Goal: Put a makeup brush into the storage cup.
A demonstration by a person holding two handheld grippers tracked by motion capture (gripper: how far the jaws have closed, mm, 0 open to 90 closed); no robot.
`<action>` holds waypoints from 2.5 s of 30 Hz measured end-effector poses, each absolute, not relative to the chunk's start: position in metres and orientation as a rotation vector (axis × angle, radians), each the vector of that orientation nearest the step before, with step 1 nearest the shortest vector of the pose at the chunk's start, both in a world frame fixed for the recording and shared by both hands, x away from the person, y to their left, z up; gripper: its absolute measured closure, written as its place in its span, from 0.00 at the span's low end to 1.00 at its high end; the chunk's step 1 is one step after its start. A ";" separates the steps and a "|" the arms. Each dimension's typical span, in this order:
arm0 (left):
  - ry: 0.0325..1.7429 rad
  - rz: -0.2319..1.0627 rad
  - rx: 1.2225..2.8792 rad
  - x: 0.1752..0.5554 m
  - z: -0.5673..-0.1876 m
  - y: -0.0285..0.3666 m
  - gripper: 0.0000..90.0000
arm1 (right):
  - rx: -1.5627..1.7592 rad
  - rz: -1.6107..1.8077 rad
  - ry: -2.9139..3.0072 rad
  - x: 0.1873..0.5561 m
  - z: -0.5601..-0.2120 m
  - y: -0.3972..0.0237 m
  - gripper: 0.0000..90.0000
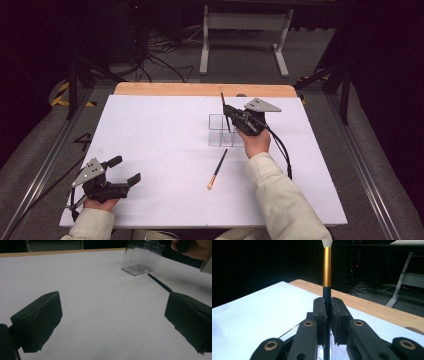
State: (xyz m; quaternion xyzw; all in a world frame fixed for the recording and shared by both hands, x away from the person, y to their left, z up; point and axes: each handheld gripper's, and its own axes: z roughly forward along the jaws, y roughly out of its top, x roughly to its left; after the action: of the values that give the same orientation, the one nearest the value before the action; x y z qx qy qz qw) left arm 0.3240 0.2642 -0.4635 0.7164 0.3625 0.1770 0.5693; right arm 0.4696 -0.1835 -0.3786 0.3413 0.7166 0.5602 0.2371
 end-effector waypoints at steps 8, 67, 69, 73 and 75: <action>0.852 0.415 1.682 0.324 -0.463 0.264 0.02 | 0.944 1.520 1.968 0.470 -0.379 -0.184 0.88; 0.840 0.423 1.697 0.325 -0.462 0.260 0.02 | 0.785 1.596 1.947 0.351 -0.351 -0.302 0.08; 0.840 0.424 1.697 0.324 -0.462 0.260 0.02 | 0.787 1.609 1.946 0.348 -0.353 -0.306 0.08; 0.835 0.420 1.705 0.324 -0.462 0.260 0.02 | 0.774 1.616 1.984 0.347 -0.356 -0.308 0.06; 0.829 0.421 1.706 0.324 -0.462 0.260 0.02 | 0.746 1.628 2.024 0.347 -0.357 -0.307 0.06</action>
State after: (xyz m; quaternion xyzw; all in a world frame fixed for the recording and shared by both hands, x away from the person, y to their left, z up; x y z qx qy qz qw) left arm 0.3238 0.2597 -0.4619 0.7250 0.3524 0.1788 0.5641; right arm 0.3467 -0.3069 -0.3567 0.2696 0.7309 0.5880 0.2177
